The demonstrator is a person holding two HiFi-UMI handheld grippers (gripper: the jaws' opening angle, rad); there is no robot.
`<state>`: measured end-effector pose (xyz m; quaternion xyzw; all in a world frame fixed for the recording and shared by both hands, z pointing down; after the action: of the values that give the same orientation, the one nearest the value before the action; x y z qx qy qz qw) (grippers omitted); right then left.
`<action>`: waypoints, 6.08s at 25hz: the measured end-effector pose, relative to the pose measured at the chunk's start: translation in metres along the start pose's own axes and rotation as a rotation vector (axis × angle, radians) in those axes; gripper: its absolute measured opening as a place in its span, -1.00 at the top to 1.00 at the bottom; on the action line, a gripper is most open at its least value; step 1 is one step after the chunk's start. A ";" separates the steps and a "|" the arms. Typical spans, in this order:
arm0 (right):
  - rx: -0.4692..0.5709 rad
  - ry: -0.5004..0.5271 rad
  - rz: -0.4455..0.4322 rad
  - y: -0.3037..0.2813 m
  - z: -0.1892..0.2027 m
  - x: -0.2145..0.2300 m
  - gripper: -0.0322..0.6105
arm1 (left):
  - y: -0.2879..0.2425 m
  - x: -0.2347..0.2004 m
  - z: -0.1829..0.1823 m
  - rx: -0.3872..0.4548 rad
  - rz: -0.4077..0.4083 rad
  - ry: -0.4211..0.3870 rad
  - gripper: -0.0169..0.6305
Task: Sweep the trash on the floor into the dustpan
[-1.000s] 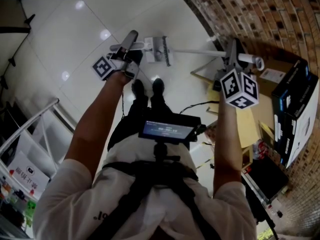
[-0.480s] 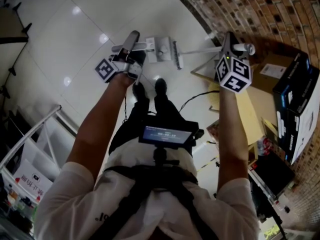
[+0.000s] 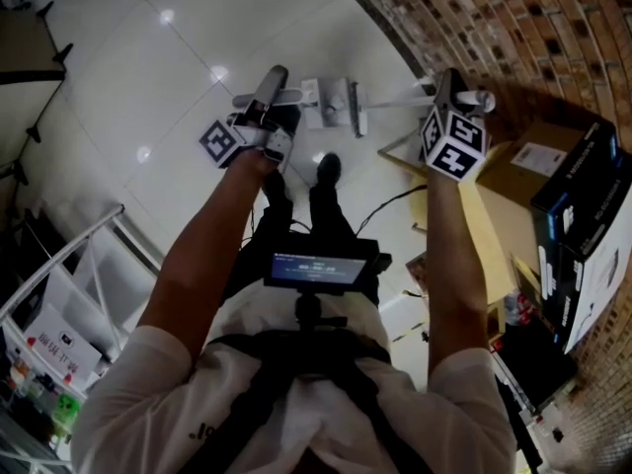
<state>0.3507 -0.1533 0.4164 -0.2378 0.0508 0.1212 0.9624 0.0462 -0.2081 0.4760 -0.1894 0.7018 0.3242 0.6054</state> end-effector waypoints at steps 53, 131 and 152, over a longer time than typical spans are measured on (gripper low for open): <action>-0.321 0.343 -0.972 0.005 0.054 -0.244 0.18 | -0.001 0.002 0.010 -0.234 -0.051 -0.127 0.38; -0.444 0.098 -0.584 0.036 0.126 -0.161 -0.05 | 0.028 0.001 -0.024 -0.216 -0.154 -0.289 0.05; -0.477 0.066 -0.487 0.073 0.144 -0.142 -0.07 | 0.072 -0.013 -0.041 -0.290 -0.290 -0.430 -0.14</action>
<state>0.2001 -0.0526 0.5325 -0.4649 -0.0063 -0.1115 0.8783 -0.0282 -0.1862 0.5067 -0.2990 0.4696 0.3639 0.7468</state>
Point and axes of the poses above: the fingertips, and each gripper's own axes: y backward along the fingers, x to its right, z out of its underside, the point moved 2 cm from there along y, backward along the fingers
